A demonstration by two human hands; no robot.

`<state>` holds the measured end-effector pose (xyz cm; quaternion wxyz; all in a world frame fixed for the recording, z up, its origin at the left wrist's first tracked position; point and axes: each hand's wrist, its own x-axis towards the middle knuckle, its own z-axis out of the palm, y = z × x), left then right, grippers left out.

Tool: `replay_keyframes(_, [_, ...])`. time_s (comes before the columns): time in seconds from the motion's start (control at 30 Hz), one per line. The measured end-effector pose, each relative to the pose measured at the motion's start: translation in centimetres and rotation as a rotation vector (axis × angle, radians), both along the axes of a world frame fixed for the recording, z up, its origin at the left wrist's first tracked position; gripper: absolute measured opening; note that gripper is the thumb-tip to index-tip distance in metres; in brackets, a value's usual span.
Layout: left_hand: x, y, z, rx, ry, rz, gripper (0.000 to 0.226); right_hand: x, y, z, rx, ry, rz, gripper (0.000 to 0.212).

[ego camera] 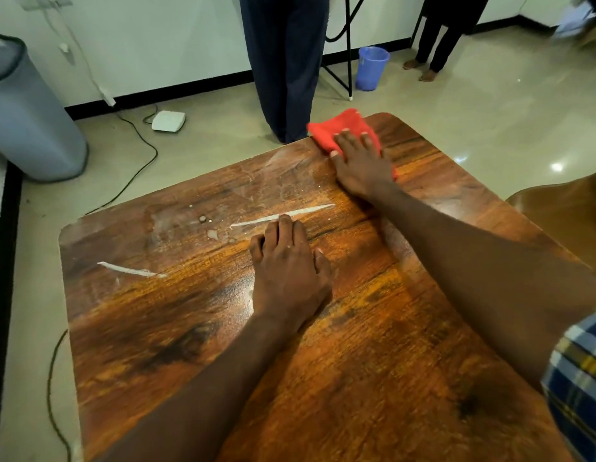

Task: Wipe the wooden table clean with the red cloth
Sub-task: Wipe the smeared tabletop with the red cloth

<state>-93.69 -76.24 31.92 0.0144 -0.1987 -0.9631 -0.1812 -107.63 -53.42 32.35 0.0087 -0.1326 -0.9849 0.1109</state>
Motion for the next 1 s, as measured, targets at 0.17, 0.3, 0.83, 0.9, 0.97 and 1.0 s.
replay_keyframes(0.17, [0.0, -0.2, 0.3, 0.152, 0.021, 0.032, 0.038, 4.1, -7.0, 0.3, 0.000, -0.041, 0.404, 0.058])
replay_keyframes(0.3, [0.6, -0.9, 1.2, 0.244, 0.052, 0.050, 0.020, 6.6, -4.3, 0.0, -0.027, 0.021, 0.247, 0.056])
replay_keyframes(0.83, [0.9, -15.4, 1.0, 0.164, 0.113, 0.232, 0.012, 10.3, -18.2, -0.1, -0.038, 0.000, 0.316, 0.058])
replay_keyframes(0.9, [1.1, -15.4, 1.3, 0.145, 0.127, 0.230, 0.016, 10.1, -15.6, 0.2, 0.002, -0.018, 0.365, 0.057])
replay_keyframes(0.97, [1.1, -15.5, 1.3, 0.123, 0.137, 0.225, 0.020, 9.8, -11.5, 0.1, 0.041, 0.007, 0.229, 0.058])
replay_keyframes(1.0, [1.1, -15.4, 1.2, 0.118, 0.139, 0.222, 0.022, 9.8, -9.4, 0.0, 0.024, 0.014, 0.118, 0.059])
